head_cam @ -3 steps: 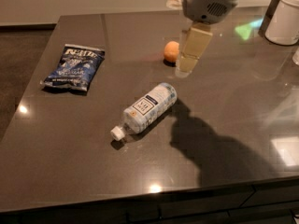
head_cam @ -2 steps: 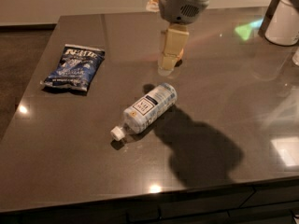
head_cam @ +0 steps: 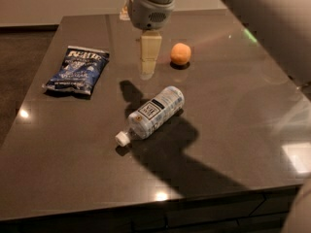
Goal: Move blue chip bag near blue plastic bottle
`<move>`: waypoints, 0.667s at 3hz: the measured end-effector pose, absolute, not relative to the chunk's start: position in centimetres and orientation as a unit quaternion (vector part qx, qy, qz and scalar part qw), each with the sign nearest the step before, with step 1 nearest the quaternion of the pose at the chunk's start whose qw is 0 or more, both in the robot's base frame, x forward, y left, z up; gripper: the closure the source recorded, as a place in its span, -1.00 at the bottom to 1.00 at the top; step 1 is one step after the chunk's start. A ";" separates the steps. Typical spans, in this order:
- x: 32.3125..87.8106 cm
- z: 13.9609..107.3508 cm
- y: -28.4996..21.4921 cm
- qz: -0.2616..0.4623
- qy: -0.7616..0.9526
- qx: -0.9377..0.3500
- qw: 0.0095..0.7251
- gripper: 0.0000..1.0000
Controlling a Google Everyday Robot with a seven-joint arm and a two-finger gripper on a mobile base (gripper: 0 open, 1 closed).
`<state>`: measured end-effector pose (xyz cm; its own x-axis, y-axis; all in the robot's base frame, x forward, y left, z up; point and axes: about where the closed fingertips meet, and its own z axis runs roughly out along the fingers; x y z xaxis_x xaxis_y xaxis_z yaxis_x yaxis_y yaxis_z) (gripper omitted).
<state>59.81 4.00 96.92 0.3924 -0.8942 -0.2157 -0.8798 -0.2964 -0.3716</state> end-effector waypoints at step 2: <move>61.9 95.2 8.2 -0.008 0.464 -0.863 0.200 -1.00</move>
Offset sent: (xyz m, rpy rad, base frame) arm 0.0301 0.0533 -0.0209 -0.0773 0.0194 0.3533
